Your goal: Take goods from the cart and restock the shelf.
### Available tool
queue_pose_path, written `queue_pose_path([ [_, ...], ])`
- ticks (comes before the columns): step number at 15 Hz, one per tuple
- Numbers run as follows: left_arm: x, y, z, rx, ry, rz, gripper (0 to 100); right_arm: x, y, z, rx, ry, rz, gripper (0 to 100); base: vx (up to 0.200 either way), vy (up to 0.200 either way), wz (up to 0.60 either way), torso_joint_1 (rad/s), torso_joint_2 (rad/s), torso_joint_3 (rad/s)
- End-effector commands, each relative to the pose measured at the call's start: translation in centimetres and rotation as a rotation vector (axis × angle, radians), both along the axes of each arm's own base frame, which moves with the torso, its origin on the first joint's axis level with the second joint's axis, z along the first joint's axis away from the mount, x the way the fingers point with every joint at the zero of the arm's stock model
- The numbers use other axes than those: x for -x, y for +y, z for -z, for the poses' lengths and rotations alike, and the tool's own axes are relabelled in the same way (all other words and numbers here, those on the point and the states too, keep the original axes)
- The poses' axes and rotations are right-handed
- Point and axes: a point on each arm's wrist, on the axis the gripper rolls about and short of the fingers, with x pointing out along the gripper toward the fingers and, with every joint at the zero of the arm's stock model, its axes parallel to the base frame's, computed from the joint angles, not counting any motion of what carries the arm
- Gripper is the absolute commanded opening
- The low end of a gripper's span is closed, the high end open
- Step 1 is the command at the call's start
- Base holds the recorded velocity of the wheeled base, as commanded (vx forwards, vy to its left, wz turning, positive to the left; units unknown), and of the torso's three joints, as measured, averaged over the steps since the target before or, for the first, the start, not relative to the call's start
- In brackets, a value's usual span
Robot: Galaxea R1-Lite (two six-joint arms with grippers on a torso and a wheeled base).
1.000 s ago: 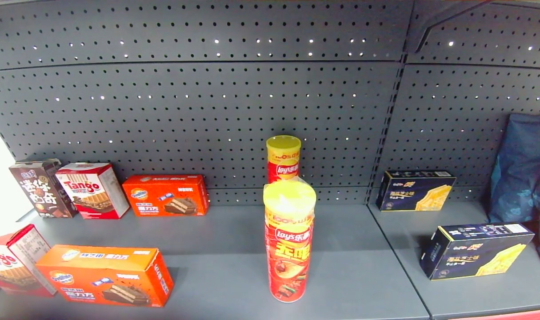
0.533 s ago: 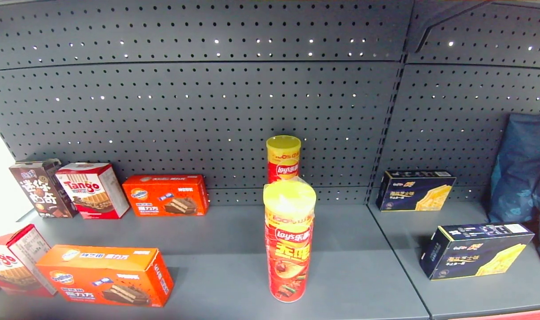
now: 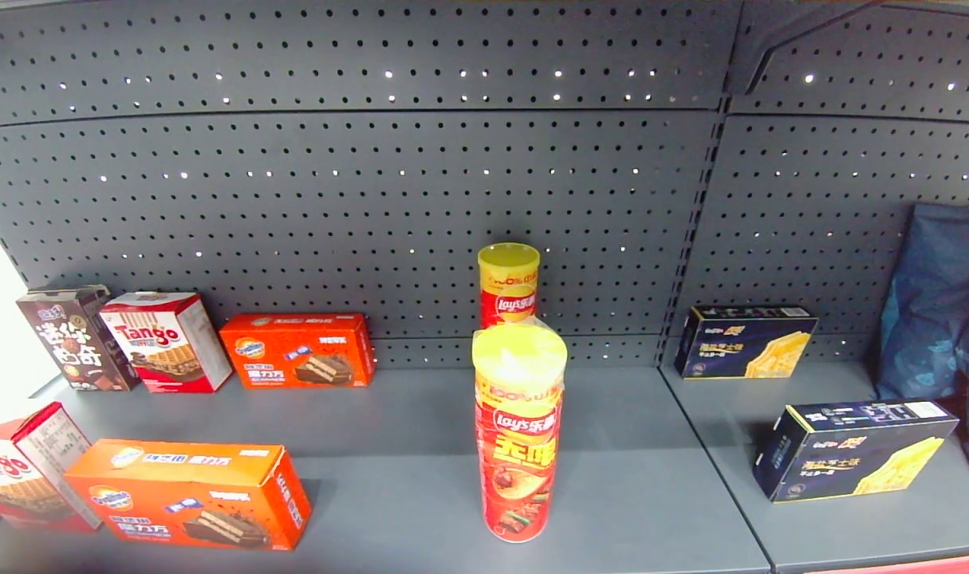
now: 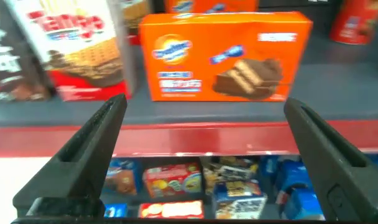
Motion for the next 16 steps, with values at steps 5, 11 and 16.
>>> queue_pose_path([
  [5,0.01,-0.16,0.02,-0.01,0.0,0.074,100,0.01,0.0,0.0,0.0,-0.001,0.0,100,0.0,0.0,0.0,0.0,0.0,0.0],
  [11,0.01,-0.13,0.02,-0.007,0.001,0.061,100,0.01,0.0,0.0,0.002,-0.001,0.0,100,-0.067,0.0,0.0,0.001,0.0,0.002],
  [16,0.01,-0.14,0.02,-0.007,0.001,0.063,100,0.01,0.0,0.0,0.002,-0.001,0.0,100,0.0,0.0,0.0,0.0,0.0,0.0],
])
